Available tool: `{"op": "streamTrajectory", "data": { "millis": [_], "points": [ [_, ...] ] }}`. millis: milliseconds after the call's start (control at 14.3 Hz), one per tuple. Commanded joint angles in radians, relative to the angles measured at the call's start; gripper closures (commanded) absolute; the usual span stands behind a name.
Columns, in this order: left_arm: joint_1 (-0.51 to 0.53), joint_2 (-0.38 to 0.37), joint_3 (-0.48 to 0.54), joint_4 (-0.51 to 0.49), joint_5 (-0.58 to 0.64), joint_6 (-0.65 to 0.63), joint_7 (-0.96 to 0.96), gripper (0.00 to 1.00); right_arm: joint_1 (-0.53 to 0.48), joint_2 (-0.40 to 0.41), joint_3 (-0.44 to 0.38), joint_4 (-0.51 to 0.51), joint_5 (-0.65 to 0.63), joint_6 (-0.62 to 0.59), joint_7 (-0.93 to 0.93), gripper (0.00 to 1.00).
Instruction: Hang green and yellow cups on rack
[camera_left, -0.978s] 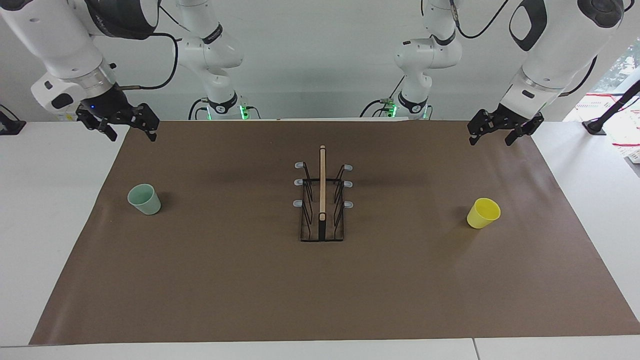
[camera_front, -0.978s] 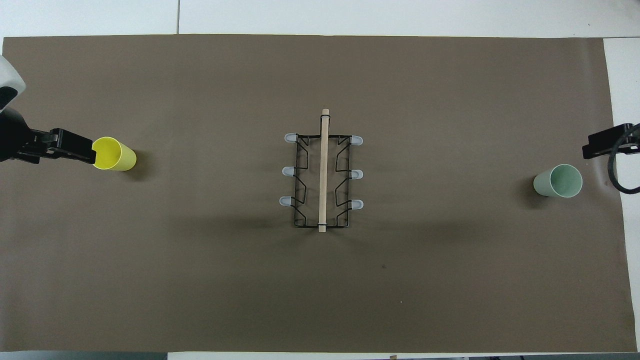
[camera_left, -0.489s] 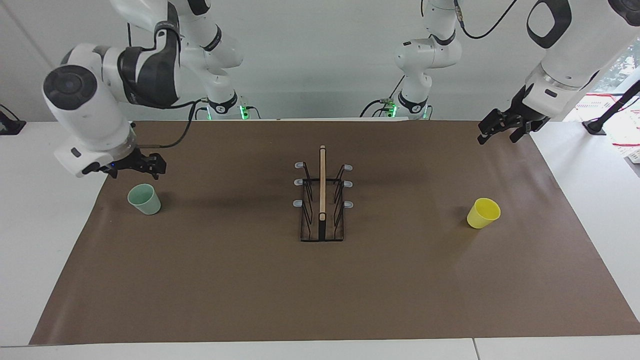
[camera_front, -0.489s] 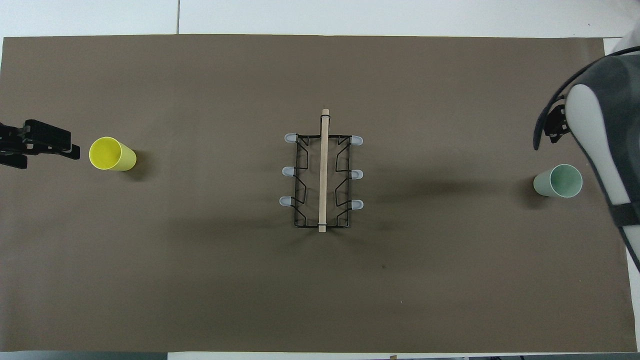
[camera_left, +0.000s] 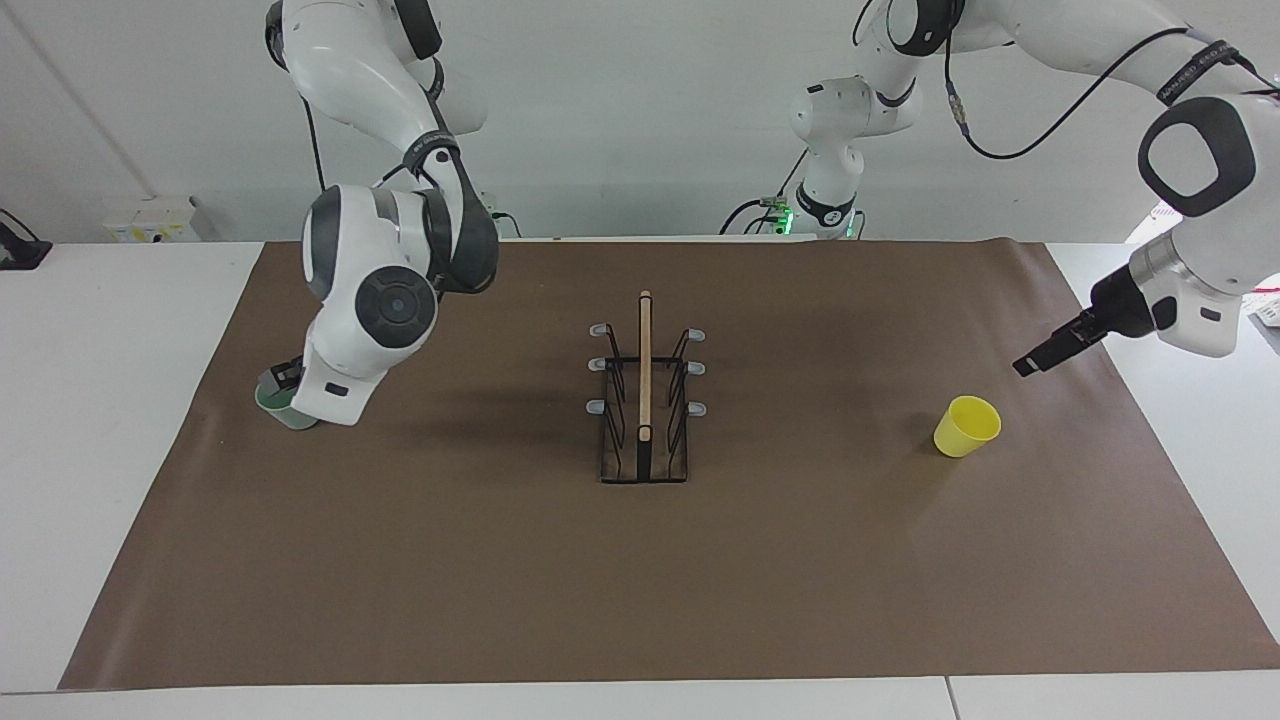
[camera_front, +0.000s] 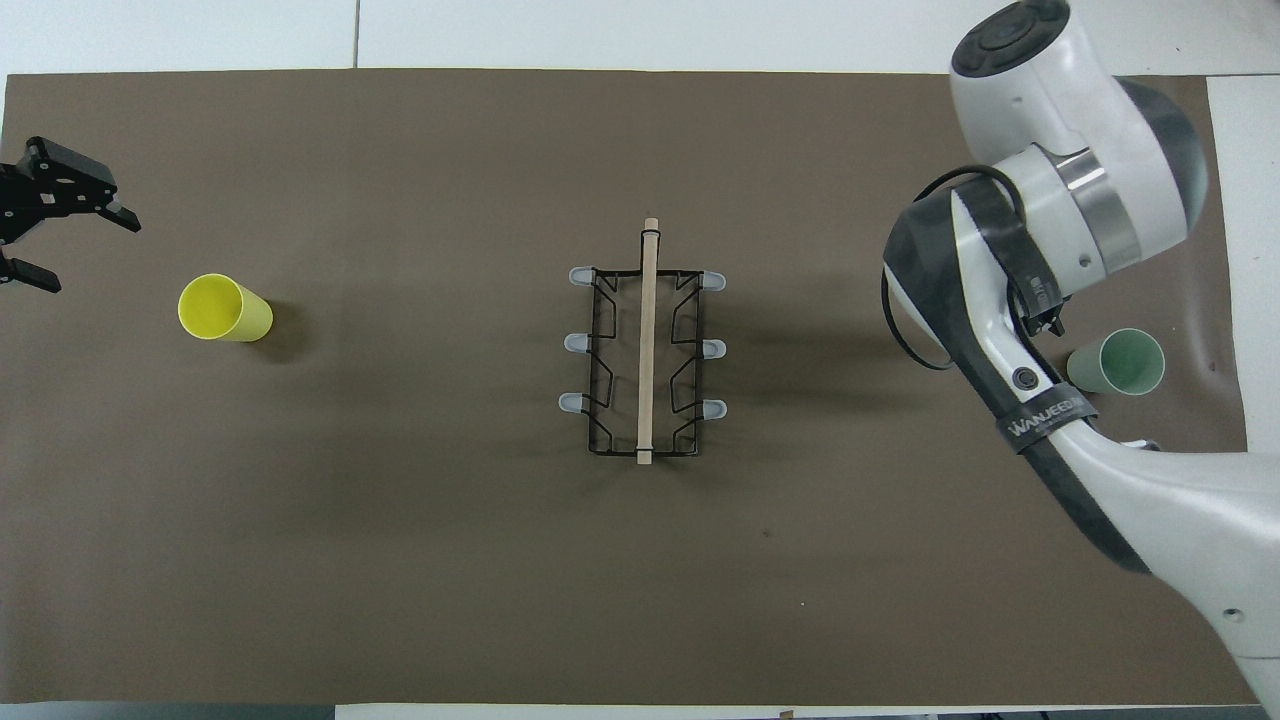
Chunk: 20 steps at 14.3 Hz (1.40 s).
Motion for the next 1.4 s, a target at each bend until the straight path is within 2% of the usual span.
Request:
{"op": "streamTrajectory", "data": {
  "millis": [0,140,349,489,629,838,908,1048,1188,1327],
  "points": [
    [0.024,0.076,0.051,0.056,-0.082,0.012,-0.219,0.00,0.005,-0.115,0.025,-0.272,-0.122,0.071,-0.187,0.00],
    [0.030,0.118,0.086,0.055,-0.166,0.064,-0.449,0.00,0.029,-0.183,0.035,-0.447,-0.250,0.161,-0.406,0.00],
    [0.089,0.154,0.108,0.033,-0.284,0.122,-0.541,0.00,0.028,-0.211,0.035,-0.579,-0.317,0.296,-0.441,0.00],
    [0.140,0.148,0.108,-0.071,-0.369,0.240,-0.596,0.00,0.032,-0.199,0.035,-0.653,-0.380,0.347,-0.441,0.00],
    [0.154,0.101,0.109,-0.221,-0.375,0.332,-0.596,0.00,0.023,-0.176,0.033,-0.702,-0.463,0.413,-0.435,0.00],
    [0.154,0.043,0.108,-0.396,-0.384,0.378,-0.590,0.00,-0.006,-0.165,0.033,-0.756,-0.515,0.456,-0.394,0.00],
    [0.146,0.012,0.106,-0.469,-0.422,0.397,-0.584,0.00,-0.029,-0.170,0.033,-0.800,-0.575,0.494,-0.366,0.00],
    [0.134,-0.008,0.108,-0.529,-0.494,0.417,-0.581,0.00,-0.056,-0.173,0.032,-0.829,-0.612,0.534,-0.332,0.00],
    [0.119,-0.043,0.101,-0.637,-0.559,0.531,-0.570,0.00,-0.078,-0.157,0.033,-0.829,-0.650,0.547,-0.285,0.00],
    [0.093,-0.062,0.101,-0.697,-0.616,0.574,-0.535,0.00,-0.084,-0.145,0.032,-0.831,-0.666,0.547,-0.225,0.00]
  ]
}}
